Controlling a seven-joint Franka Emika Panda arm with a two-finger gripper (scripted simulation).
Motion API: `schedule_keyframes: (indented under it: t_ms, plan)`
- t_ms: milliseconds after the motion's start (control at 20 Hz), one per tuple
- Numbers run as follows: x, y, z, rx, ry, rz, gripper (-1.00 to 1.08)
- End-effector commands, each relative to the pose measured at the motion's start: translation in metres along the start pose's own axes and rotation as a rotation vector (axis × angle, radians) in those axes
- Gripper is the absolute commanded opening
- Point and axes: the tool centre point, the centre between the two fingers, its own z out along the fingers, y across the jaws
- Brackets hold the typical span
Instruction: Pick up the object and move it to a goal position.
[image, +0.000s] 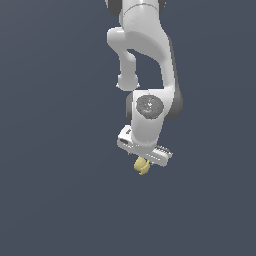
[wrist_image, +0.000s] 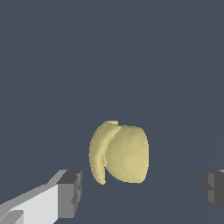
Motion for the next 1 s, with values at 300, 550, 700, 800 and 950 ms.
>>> schedule_keyframes:
  t_ms: [300,550,700,800,950]
  plan:
    - [0.002,-0.013,0.014,-0.002,-0.002,0.085,1.00]
    - [0.002,-0.014,0.015,-0.003,-0.003,0.090,1.00]
    - [0.002,-0.014,0.019,-0.003,-0.003,0.090,1.00]
    - [0.002,-0.014,0.025,-0.002,-0.003,0.091,1.00]
    - [0.001,-0.013,0.041,-0.002,-0.002,0.092,1.00]
